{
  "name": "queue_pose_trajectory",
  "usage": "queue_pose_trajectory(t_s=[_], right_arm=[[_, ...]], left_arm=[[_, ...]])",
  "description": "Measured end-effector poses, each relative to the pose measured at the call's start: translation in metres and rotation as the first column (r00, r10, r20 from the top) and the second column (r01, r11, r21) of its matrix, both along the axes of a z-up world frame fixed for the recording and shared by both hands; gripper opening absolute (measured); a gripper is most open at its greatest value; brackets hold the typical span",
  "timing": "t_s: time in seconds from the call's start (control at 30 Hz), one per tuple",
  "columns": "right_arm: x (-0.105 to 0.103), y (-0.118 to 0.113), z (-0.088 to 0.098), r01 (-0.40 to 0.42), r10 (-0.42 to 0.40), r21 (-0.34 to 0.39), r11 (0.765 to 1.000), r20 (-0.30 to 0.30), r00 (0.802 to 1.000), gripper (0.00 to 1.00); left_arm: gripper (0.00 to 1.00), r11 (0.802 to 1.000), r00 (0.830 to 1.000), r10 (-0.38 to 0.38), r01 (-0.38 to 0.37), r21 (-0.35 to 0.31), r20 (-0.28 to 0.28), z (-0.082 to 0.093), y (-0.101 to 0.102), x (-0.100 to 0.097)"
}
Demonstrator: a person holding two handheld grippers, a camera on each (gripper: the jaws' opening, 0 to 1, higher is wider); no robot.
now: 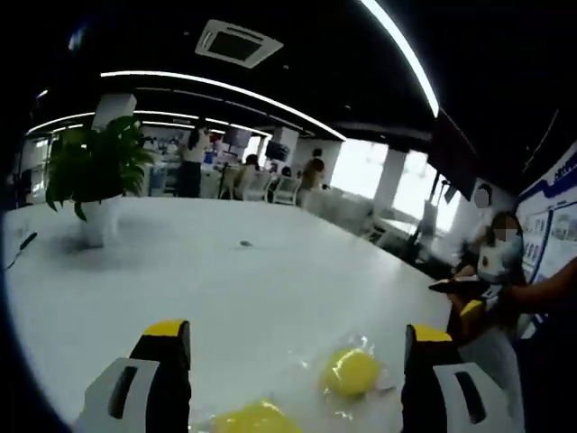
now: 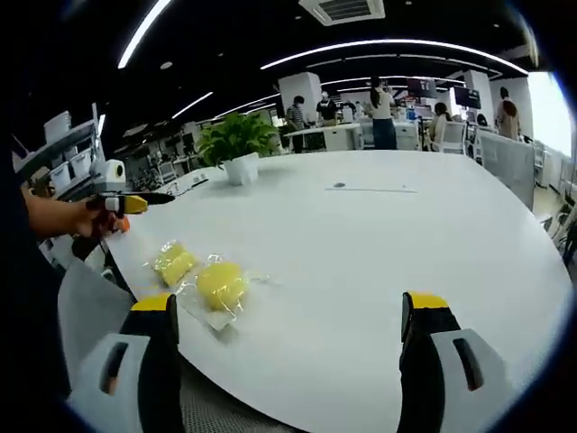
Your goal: Compare the silicone blocks by pressing each to a similar depth, holding the contact briefly, and releasing to observe deformation and rebound differences across the visible hardness samples.
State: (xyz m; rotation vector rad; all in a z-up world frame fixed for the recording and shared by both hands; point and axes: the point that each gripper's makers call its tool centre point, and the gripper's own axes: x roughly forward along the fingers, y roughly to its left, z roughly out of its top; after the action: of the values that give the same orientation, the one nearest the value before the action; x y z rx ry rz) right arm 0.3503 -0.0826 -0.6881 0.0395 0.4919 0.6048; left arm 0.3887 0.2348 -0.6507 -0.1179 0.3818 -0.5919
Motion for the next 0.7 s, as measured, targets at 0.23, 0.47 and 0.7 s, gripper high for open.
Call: queue_pose_trajectory(t_s=[0.23,0.47,0.7], right_arm=[[-0.008,0.002,-0.002,-0.039,0.040,-0.040,0.998,0.014,0.999,0.97],[-0.019,-0.002,-0.013,-0.036,0.035,-0.060,0.998,-0.021,0.999,0.97],[-0.025,-0.009,-0.012,-0.019,0.018,-0.071,0.997,-0.013,1.000,0.97]], left_arm=[[1.00,1.000,0.999,0.031,-0.031,0.006,-0.022,-0.002,0.046,-0.033],[1.00,0.999,0.997,0.042,-0.040,0.035,-0.063,-0.020,0.065,-0.050],[1.00,0.998,0.997,0.057,-0.056,0.008,-0.060,-0.013,0.064,-0.056]])
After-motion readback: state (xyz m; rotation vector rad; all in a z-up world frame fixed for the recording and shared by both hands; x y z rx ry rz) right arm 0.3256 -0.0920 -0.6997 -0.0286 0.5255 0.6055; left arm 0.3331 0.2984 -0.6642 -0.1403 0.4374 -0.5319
